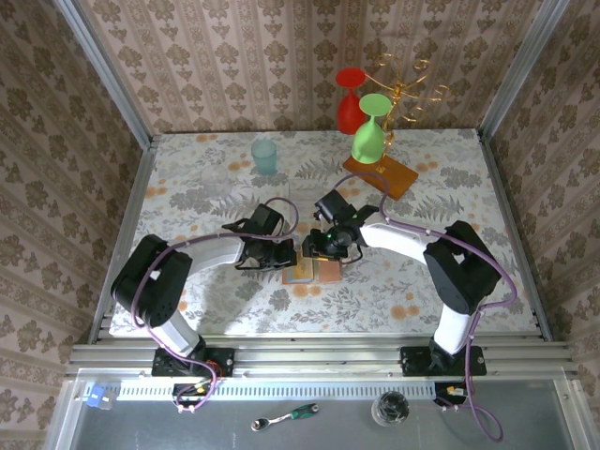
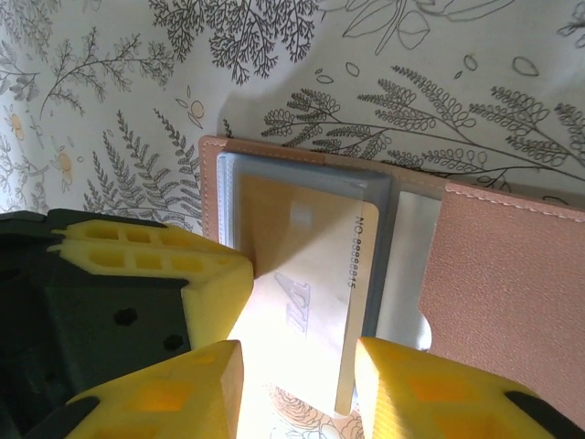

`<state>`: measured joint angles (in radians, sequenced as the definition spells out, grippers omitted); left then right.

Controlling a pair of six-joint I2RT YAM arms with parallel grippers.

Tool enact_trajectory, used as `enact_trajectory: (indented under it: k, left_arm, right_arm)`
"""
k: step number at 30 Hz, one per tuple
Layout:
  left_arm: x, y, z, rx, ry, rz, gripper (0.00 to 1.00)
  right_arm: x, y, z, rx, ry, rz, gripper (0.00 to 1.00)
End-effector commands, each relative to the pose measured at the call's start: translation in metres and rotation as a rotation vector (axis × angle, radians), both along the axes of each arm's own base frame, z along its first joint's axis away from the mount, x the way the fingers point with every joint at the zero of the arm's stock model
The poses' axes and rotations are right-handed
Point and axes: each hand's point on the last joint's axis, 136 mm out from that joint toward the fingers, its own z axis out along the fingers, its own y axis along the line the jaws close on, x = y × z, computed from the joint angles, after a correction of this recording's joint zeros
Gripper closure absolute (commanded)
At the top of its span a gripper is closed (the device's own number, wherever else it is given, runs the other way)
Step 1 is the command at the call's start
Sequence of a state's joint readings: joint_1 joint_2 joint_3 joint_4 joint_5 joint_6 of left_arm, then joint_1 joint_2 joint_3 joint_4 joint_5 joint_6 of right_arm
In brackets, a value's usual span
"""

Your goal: Take the credit cards out of the card holder

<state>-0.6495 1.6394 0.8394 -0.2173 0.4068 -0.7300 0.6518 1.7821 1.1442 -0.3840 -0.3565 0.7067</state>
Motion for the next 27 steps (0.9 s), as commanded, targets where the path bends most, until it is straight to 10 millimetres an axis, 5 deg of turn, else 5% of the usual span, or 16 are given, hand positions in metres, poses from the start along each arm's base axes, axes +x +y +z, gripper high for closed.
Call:
enact_trajectory:
  k: [1, 27]
  left_arm:
    - [-0.006, 0.002, -0.006, 0.028, 0.025, -0.005, 1.00]
    - [-0.005, 0.004, -0.005, 0.033, 0.024, -0.001, 1.00]
  right_arm:
    - [-0.003, 0.004, -0.009, 0.047, 0.042, 0.003, 0.64]
    - [-0.012, -0.001, -0.041, 0.067, 0.124, -0.012, 0.71]
